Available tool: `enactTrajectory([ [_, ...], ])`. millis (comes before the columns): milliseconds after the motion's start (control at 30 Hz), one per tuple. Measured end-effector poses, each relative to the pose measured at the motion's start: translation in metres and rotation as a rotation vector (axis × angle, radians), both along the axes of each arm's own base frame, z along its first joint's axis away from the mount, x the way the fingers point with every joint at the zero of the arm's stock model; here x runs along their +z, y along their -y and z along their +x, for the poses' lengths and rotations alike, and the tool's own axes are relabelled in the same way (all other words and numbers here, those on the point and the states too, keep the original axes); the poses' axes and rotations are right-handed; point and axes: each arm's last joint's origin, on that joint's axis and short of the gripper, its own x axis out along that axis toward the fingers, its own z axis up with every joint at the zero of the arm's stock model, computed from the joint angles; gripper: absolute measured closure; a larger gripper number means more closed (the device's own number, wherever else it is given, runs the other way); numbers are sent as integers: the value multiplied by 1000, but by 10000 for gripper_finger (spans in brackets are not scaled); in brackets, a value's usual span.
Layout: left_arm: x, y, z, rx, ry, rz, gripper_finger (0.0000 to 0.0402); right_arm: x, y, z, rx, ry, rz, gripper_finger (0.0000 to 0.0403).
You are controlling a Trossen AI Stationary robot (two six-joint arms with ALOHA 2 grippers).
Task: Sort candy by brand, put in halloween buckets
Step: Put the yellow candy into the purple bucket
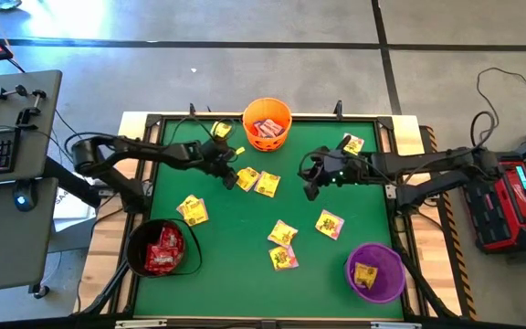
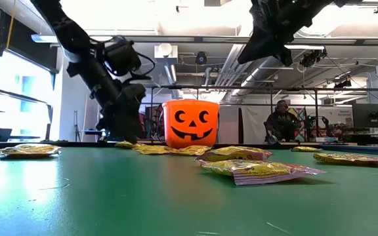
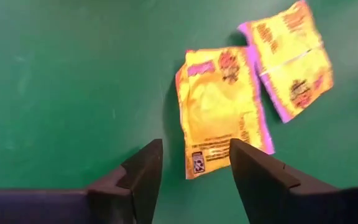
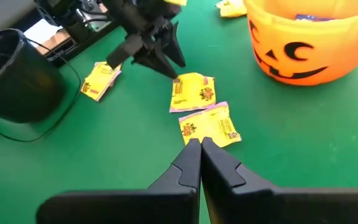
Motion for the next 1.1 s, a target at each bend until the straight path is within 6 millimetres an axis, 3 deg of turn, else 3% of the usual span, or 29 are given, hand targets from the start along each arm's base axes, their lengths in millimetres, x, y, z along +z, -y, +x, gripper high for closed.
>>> enactTrajectory([
  [400,-27,-4,16,-48,58,-98,227,1,9,0,-11,7,-28,403],
  [533,-30,-3,17,-53,55,-104,272,2,9,1,-5,11,-32,403],
  [700,-30,-2,18,-79,69,-107,378,5,9,3,-5,49,-34,403],
  [767,-29,-2,18,-78,77,-111,392,6,9,3,-16,63,-20,403],
  [900,-21,-1,16,-72,96,-107,398,5,14,3,-105,94,84,393],
  [1100,24,0,14,-58,273,-28,401,8,20,4,-182,169,235,328],
])
